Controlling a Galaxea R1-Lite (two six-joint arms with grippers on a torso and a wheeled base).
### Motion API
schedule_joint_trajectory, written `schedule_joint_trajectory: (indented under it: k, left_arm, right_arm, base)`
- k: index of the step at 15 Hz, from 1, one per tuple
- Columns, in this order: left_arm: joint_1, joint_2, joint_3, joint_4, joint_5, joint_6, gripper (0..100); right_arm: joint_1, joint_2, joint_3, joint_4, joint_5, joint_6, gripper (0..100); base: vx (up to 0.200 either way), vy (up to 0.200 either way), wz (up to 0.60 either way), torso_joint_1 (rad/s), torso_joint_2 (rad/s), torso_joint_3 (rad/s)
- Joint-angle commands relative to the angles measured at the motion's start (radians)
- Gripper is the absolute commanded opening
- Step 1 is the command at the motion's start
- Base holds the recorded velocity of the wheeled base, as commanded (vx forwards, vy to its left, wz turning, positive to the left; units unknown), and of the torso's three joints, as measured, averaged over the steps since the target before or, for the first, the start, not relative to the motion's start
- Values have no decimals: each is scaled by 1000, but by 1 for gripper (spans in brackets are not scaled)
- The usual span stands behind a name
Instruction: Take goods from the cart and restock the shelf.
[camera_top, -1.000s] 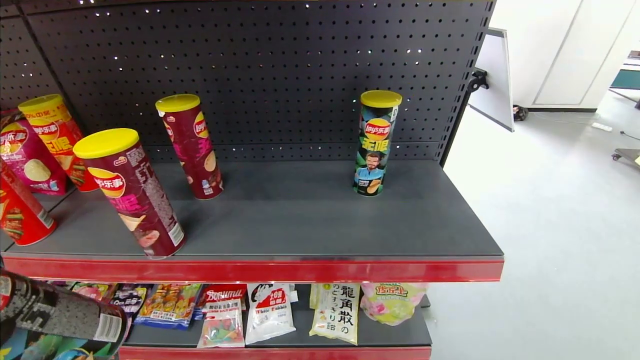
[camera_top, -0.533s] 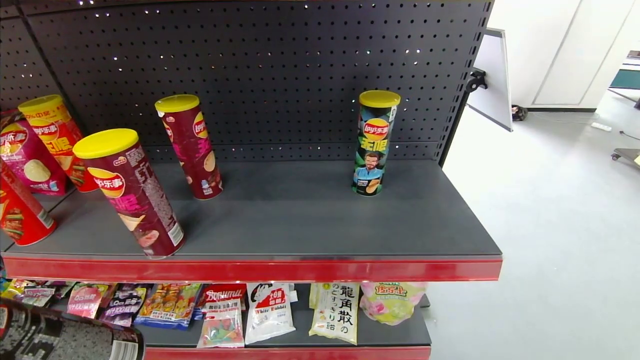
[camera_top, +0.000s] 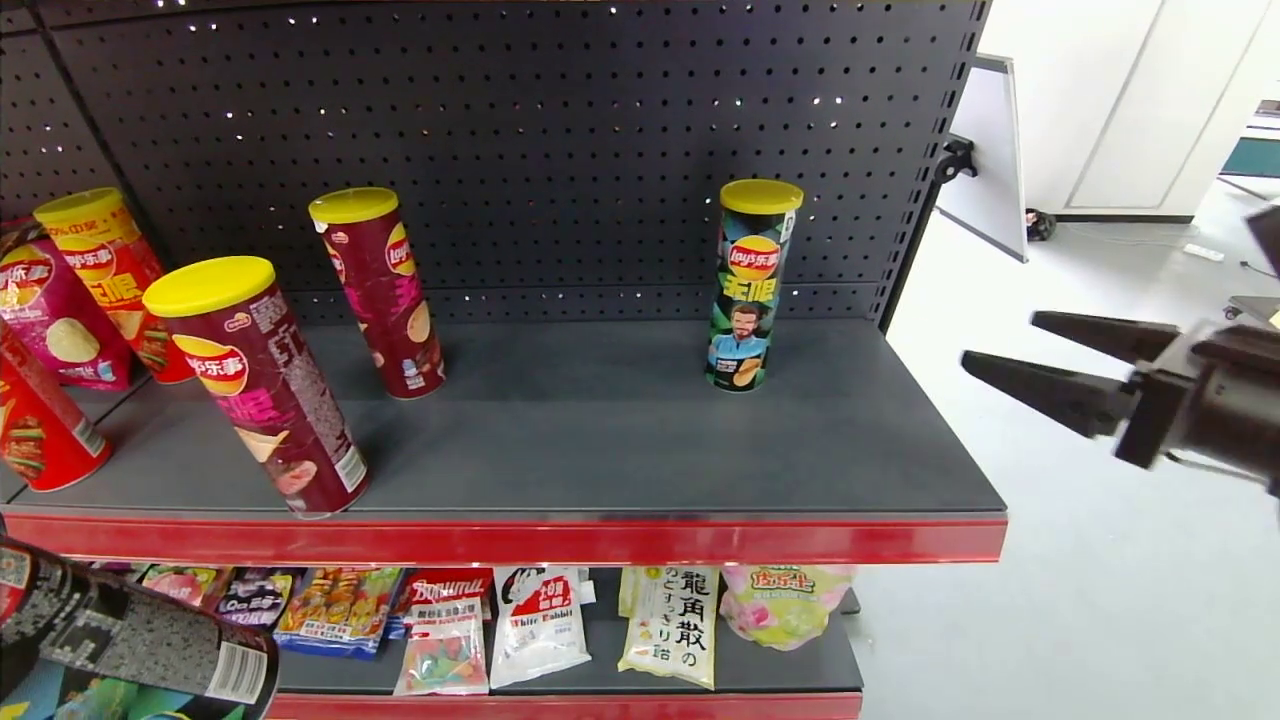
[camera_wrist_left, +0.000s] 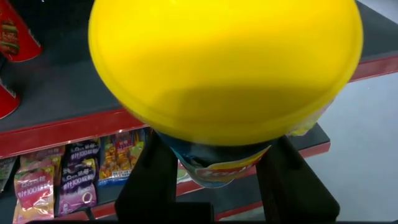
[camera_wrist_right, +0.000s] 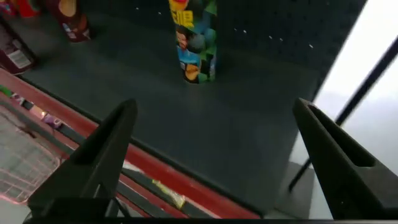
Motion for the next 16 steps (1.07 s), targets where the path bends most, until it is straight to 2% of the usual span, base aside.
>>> schedule_joint_trajectory:
  k: [1, 5, 7, 9, 14, 16]
  left_arm:
    - [0, 19, -3, -1, -5, 1, 0]
    - [0, 40, -3, -1, -13, 5, 0]
    - [0, 56, -3, -4, -14, 28, 0]
    - [0, 62, -3, -4, -19, 45, 0]
    - [-27, 63, -3, -4, -39, 50, 0]
    - [-27, 63, -3, -4, -39, 70, 0]
  right_arm:
    - [48, 306, -176, -56, 120, -5, 100]
    - [49, 447, -316, -56, 177, 1, 100]
    - [48, 499, -380, -56, 229, -5, 100]
    - [48, 554, -440, -56, 238, -19, 100]
    - [22, 653, -556, -56, 344, -68, 100]
    - [22, 685, -593, -56, 347, -68, 100]
  base:
    - [0, 0, 0, 0, 0, 0]
    - [0, 0, 0, 0, 0, 0]
    - [0, 0, 0, 0, 0, 0]
    - [0, 0, 0, 0, 0, 0]
    - [0, 0, 0, 0, 0, 0]
    - [0, 0, 0, 0, 0, 0]
